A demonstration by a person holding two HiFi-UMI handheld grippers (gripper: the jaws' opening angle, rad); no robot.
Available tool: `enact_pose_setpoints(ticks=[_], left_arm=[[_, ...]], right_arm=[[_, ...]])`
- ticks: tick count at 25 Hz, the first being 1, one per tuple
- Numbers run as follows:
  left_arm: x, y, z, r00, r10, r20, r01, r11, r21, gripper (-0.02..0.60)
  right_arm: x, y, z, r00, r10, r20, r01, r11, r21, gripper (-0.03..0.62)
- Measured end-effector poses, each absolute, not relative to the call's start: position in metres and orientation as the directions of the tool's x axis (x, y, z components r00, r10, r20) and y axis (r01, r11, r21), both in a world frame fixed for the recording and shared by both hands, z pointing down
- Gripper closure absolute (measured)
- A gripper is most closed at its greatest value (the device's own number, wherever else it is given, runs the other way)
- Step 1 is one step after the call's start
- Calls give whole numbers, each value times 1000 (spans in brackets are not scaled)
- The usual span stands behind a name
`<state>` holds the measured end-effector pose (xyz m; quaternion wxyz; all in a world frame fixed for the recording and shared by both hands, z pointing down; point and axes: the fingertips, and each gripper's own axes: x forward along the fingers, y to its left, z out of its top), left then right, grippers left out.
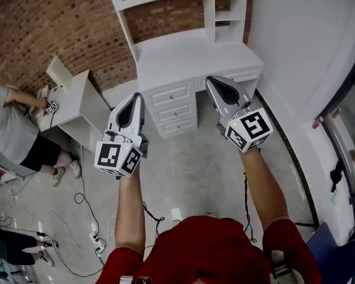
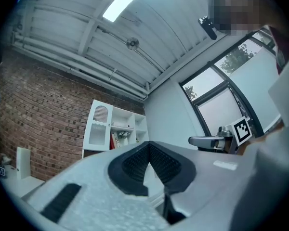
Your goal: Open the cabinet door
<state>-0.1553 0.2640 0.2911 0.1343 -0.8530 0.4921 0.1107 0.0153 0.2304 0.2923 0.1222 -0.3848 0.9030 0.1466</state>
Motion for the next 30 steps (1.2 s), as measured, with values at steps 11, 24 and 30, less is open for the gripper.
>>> enact_pose_setpoints(ticks=[11, 24, 30], left_arm=[[-86, 218, 302, 488, -831, -267, -873, -470, -134, 578], [-105, 83, 305, 482, -823, -299, -874, -477, -96, 578], [-137, -23, 295, 494, -811, -314, -868, -479, -129, 578]], right_arm=[[78, 187, 302, -698, -630, -340, -703, 694, 157, 582], [63, 68, 305, -706, -631, -321, -699, 695, 170, 582], [26, -32, 290, -708, -630, -319, -699, 690, 189, 582]])
